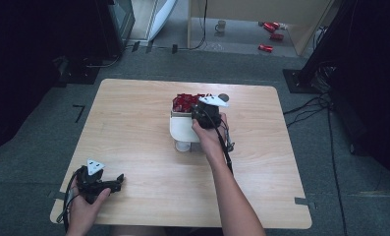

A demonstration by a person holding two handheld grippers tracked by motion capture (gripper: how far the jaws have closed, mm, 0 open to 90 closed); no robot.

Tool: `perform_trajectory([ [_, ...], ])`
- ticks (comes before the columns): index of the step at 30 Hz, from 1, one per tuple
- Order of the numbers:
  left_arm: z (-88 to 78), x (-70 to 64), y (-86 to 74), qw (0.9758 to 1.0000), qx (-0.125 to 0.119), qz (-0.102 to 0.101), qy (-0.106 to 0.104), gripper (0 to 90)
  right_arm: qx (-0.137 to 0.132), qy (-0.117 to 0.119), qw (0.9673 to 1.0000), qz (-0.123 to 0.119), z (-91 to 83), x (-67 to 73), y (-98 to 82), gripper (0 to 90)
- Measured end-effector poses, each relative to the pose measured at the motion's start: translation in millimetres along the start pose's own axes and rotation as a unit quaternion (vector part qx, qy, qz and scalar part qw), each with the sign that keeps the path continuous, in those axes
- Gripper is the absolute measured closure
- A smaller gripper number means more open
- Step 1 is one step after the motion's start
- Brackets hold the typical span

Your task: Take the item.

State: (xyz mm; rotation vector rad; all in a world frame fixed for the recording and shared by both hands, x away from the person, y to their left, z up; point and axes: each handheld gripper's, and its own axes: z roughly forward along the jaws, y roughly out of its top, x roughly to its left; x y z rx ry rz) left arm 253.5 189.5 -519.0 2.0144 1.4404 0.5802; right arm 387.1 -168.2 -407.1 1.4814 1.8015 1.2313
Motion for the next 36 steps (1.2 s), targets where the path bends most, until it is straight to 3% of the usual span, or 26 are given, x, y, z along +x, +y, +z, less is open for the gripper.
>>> perform_trajectory([
  [4,0.0,0.0,0.0,1.0000,0.000,0.000,0.000,0.0,-0.001,0.005,1.0000,0.008,-2.0,-1.6,2.2,90.0],
  [13,0.0,-0.1,0.0,1.0000,0.000,0.000,0.000,0.0,-0.022,-0.006,0.9994,-0.025,-13.1,3.8,8.1,90.0],
  [20,0.3,-0.3,0.0,1.0000,-0.002,-0.001,0.000,0.0,-0.058,-0.010,0.9977,-0.033,-29.0,6.7,21.4,90.0],
  [27,0.0,0.1,0.1,1.0000,0.000,0.001,0.001,0.0,-0.105,-0.021,0.9931,-0.048,-51.8,10.6,35.9,90.0],
  [36,-0.1,0.1,0.2,1.0000,0.001,0.002,0.001,0.0,-0.167,-0.035,0.9835,-0.061,-83.3,12.0,48.6,90.0],
])
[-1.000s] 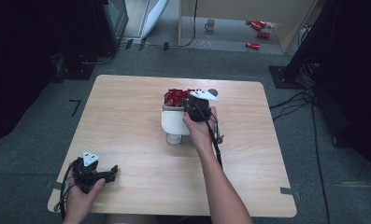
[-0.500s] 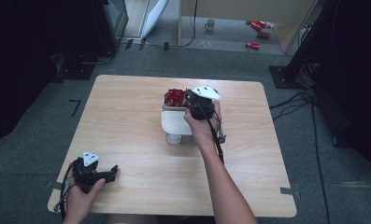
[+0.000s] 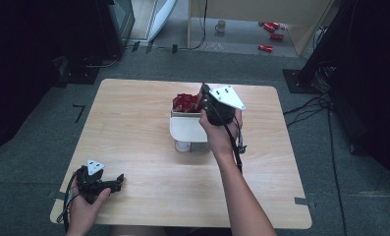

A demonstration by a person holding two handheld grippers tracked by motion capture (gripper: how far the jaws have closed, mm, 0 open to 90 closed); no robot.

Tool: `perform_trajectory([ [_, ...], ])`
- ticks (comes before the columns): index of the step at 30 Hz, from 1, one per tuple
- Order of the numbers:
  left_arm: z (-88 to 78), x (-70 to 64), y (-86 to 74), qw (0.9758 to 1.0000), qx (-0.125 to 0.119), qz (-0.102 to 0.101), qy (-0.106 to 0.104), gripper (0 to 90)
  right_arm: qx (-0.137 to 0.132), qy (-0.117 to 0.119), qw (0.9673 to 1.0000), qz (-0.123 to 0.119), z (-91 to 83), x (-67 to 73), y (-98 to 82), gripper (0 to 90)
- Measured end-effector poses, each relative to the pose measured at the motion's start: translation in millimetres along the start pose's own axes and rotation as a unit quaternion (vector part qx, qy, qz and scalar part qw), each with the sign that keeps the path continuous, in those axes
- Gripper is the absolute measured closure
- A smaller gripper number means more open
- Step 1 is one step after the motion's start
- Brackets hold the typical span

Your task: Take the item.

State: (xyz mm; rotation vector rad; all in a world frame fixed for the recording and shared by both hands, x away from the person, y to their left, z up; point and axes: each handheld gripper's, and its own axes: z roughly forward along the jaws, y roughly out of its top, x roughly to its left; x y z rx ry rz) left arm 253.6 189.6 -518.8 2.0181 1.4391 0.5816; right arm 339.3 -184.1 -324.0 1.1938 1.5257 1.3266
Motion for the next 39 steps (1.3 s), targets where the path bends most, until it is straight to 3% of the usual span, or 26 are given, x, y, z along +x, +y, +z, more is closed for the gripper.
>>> perform_trajectory([
  [12,0.1,0.0,0.0,1.0000,0.000,0.000,0.000,0.0,-0.059,-0.041,0.9973,-0.013,-33.9,-20.2,28.4,90.0],
  [20,0.0,0.0,0.0,1.0000,0.000,0.000,0.000,0.0,-0.061,-0.068,0.9957,-0.013,-48.9,-45.7,29.4,90.0],
  [29,0.2,-0.1,-0.1,1.0000,-0.001,0.000,0.001,0.0,-0.037,-0.096,0.9946,-0.010,-53.6,-73.2,-0.5,90.0],
  [39,-0.1,0.1,0.0,1.0000,0.000,0.001,0.000,0.0,0.014,-0.112,0.9937,0.000,-44.0,-92.2,-62.4,90.0],
])
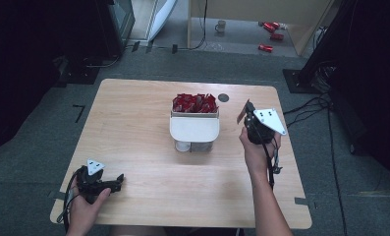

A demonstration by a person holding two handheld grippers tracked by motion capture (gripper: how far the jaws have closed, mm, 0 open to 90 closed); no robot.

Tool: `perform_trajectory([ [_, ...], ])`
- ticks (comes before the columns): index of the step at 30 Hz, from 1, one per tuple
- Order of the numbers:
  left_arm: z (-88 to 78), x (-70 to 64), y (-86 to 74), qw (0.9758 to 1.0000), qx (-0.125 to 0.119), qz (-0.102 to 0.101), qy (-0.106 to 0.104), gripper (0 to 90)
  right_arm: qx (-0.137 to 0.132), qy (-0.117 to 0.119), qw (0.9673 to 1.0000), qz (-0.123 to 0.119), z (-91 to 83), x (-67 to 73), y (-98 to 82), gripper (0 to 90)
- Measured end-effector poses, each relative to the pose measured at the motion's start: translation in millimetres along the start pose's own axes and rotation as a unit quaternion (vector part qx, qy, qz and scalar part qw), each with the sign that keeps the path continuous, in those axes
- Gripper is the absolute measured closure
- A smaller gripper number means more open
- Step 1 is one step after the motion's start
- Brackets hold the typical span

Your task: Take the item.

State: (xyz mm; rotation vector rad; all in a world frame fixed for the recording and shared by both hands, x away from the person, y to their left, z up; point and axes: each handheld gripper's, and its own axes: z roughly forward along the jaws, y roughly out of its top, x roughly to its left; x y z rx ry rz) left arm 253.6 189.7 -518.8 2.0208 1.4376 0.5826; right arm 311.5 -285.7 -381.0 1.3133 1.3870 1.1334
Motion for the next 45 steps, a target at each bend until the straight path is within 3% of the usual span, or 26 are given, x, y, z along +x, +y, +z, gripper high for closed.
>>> perform_trajectory([
  [6,0.1,-0.3,-0.1,1.0000,0.000,-0.002,0.000,0.0,0.024,-0.003,0.9997,0.011,8.4,-7.0,-34.9,90.0],
  [12,0.1,-0.3,-0.1,1.0000,-0.001,-0.002,0.000,0.0,0.038,-0.002,0.9992,0.007,7.2,-9.5,-57.8,90.0],
  [20,0.1,-0.3,-0.1,1.0000,0.000,-0.002,0.000,0.0,0.034,0.009,0.9994,-0.003,-13.6,-9.2,-75.4,90.0],
  [26,0.0,-0.3,0.0,1.0000,0.000,-0.002,0.000,0.0,0.058,0.012,0.9982,-0.007,-27.5,-4.8,-99.2,90.0],
  [32,0.1,-0.3,-0.1,1.0000,-0.001,-0.002,0.000,0.0,0.095,0.006,0.9955,-0.007,-23.4,-2.5,-122.9,90.0],
  [35,0.1,-0.4,-0.1,1.0000,-0.001,-0.002,0.000,0.0,0.116,0.009,0.9931,-0.012,-17.5,-0.5,-127.7,90.0],
  [39,0.1,-0.3,0.0,1.0000,-0.001,-0.002,0.000,0.0,0.151,0.011,0.9884,0.001,-8.5,-1.7,-133.7,90.0],
  [45,0.1,-0.4,-0.1,1.0000,-0.001,-0.003,0.000,0.0,0.171,0.015,0.9851,0.007,-3.4,-3.4,-139.1,89.5],
])
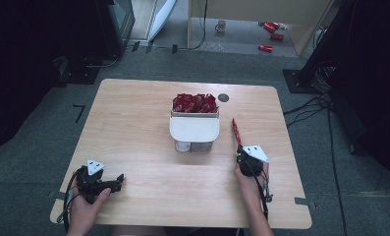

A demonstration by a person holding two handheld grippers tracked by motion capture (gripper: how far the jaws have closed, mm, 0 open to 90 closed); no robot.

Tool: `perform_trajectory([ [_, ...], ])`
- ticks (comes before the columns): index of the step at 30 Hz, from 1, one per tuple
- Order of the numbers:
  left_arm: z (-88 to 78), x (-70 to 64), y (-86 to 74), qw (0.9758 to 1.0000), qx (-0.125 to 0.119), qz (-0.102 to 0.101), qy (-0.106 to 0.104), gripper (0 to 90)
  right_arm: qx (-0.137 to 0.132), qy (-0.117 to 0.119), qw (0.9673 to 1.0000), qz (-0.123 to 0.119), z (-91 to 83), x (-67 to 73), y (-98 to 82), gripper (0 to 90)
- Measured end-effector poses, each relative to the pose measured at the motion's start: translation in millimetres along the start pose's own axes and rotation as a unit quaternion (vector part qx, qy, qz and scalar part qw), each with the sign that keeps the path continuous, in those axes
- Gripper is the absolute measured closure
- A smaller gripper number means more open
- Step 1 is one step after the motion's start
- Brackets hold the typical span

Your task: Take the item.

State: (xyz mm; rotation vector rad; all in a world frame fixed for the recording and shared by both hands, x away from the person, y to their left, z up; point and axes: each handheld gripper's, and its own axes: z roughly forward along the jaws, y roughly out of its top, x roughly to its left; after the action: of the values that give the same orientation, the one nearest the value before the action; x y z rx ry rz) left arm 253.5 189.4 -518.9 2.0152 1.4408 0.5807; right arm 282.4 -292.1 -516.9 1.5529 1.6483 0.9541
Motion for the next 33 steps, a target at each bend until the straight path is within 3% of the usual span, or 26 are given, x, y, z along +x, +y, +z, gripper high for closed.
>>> perform_trajectory([
  [10,0.0,0.1,0.0,1.0000,0.000,0.001,0.000,0.0,0.016,0.028,0.9994,0.015,0.0,-6.4,-0.7,74.4],
  [22,-0.1,0.1,0.0,1.0000,0.001,0.001,0.000,0.0,0.021,0.059,0.9979,0.016,-17.3,-22.1,-1.0,37.6],
  [33,-0.1,0.1,0.0,1.0000,0.001,0.001,0.000,0.0,0.048,0.050,0.9974,0.021,-39.3,-53.3,-16.0,12.4],
])
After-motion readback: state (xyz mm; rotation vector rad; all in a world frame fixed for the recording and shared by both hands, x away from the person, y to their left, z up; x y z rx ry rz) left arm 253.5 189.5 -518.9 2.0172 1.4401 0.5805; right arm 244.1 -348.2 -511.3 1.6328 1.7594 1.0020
